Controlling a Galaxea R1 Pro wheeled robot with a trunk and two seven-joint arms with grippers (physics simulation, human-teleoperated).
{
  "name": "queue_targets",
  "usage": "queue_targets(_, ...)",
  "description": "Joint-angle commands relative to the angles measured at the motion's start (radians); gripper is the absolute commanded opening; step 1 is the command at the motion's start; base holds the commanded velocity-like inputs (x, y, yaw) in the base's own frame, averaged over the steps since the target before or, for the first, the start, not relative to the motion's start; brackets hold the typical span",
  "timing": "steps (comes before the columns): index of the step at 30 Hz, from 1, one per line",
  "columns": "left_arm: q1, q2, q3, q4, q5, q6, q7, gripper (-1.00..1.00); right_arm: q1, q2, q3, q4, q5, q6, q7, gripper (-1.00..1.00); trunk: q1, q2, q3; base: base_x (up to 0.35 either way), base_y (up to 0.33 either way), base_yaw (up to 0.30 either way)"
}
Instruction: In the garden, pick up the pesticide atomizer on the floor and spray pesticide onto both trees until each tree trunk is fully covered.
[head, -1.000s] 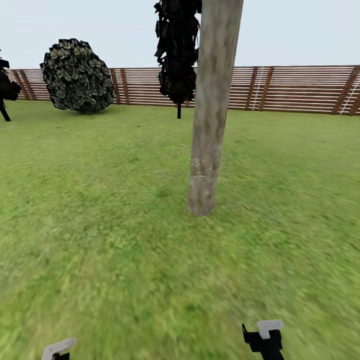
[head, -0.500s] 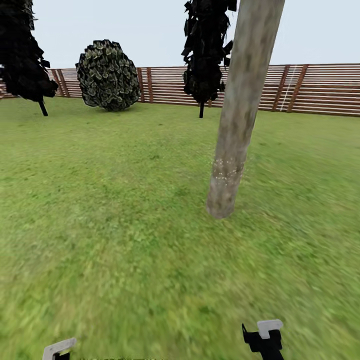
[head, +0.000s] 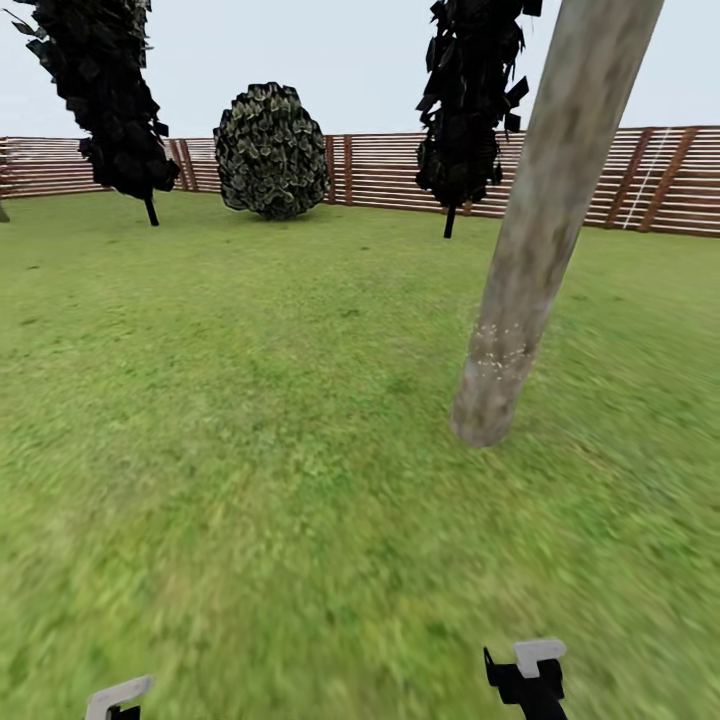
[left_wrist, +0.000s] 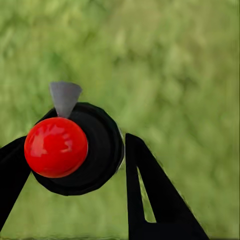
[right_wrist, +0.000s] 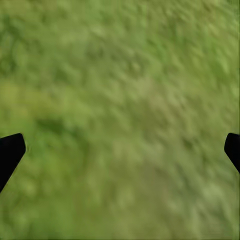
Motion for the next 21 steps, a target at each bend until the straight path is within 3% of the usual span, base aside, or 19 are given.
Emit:
queue_targets(1, -0.001, 0.0, 0.004, 0.002, -0.01, -0.004, 0.005, -1.0, 0.0, 0.0, 0.009, -0.001, -0.005, -0.002, -0.005, 1.0, 0.0, 0.0, -0.001, 0.0, 0.0, 0.282)
queue_targets(21, -0.001, 0.002, 0.005, 0.002, -0.01, -0.004, 0.005, -1.0, 0.0, 0.0, 0.009, -0.001, -0.005, -0.002, -0.005, 1.0, 0.0, 0.0, -0.001, 0.0, 0.0, 0.282)
